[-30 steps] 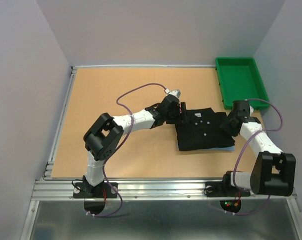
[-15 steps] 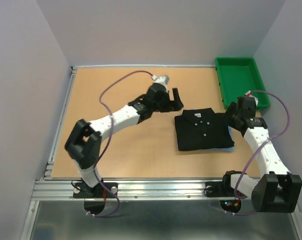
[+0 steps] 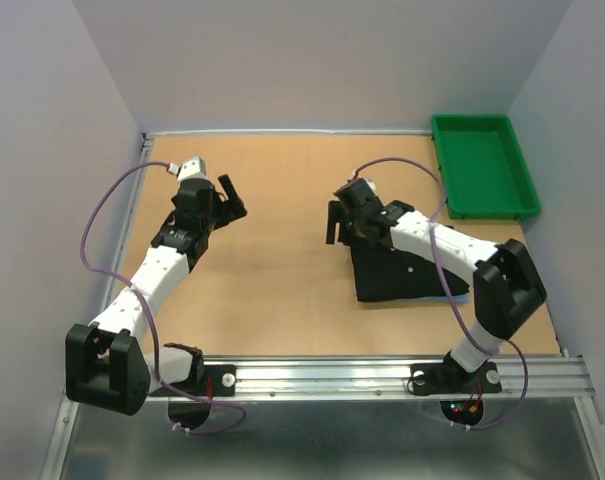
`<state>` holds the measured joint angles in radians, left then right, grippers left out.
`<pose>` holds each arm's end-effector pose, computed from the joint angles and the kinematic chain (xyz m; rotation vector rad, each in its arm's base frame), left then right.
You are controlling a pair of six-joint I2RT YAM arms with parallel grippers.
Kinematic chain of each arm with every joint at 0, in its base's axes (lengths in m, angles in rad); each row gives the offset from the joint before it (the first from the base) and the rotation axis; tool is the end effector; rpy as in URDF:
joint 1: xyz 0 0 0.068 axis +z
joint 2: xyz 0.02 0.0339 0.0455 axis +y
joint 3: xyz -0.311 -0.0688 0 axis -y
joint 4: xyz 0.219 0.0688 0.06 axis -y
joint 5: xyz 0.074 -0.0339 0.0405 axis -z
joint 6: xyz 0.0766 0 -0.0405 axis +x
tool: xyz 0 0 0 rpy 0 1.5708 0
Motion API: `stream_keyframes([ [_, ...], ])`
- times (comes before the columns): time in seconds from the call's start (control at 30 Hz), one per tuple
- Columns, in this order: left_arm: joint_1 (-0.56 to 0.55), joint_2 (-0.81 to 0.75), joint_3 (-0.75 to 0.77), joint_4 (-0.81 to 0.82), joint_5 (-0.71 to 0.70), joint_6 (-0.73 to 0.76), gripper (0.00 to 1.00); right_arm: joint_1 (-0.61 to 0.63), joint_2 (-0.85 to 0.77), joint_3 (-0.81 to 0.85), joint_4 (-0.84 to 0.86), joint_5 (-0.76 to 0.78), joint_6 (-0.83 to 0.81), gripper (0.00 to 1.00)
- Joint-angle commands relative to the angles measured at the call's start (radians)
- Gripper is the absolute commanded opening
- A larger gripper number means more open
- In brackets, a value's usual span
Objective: Fold and stack the long sleeve shirts
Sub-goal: Neatly place the folded shirt to the corner
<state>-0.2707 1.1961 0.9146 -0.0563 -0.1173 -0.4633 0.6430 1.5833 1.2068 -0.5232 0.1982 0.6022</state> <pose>0.2672 -0.0648 0.3500 -0.2646 1.9066 -0.3836 0.2830 0.1932 0.2830 0.0352 2.4700 0.3027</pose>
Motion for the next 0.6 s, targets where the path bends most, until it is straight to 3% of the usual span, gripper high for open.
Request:
stream_keyframes([
  [0.0, 0.025, -0.087, -0.104, -0.007, -0.059, 0.066, 0.99, 0.040, 0.108, 0.094, 0.068, 0.004, 0.128, 0.77],
  [0.1, 0.027, -0.101, -0.169, 0.016, -0.097, 0.066, 0.99, 0.041, 0.205, 0.129, 0.081, -0.054, 0.148, 0.78],
  [0.3, 0.031, -0.060, -0.134, 0.007, -0.128, 0.086, 0.99, 0.041, 0.309, 0.149, 0.083, -0.089, 0.146, 0.82],
  [0.57, 0.042, -0.039, -0.125, 0.004, -0.108, 0.083, 0.99, -0.014, 0.282, 0.005, 0.078, -0.080, 0.099, 0.85],
])
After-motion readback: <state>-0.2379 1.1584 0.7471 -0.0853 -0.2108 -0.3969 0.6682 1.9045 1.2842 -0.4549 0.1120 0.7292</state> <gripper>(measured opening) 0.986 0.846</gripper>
